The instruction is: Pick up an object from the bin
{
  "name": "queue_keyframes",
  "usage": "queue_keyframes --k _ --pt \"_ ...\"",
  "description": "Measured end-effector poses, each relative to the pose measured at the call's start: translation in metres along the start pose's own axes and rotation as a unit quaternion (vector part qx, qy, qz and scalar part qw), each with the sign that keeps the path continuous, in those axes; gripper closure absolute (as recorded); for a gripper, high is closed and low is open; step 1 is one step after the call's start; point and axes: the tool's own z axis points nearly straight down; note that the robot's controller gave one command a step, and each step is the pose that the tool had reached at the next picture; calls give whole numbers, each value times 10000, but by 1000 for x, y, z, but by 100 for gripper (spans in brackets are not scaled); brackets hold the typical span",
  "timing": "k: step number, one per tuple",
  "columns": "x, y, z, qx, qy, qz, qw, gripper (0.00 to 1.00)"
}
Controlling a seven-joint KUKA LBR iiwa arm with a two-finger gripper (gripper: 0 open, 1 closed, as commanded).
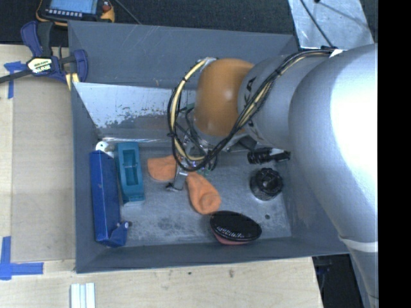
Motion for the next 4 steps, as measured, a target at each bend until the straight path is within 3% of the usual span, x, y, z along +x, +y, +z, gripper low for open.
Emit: queue_keyframes --k 1,4 --pt "-9 8 3 -1 -21 -1256 9921 100" --pt "-8 8 -10 3 6 -1257 9921 100"
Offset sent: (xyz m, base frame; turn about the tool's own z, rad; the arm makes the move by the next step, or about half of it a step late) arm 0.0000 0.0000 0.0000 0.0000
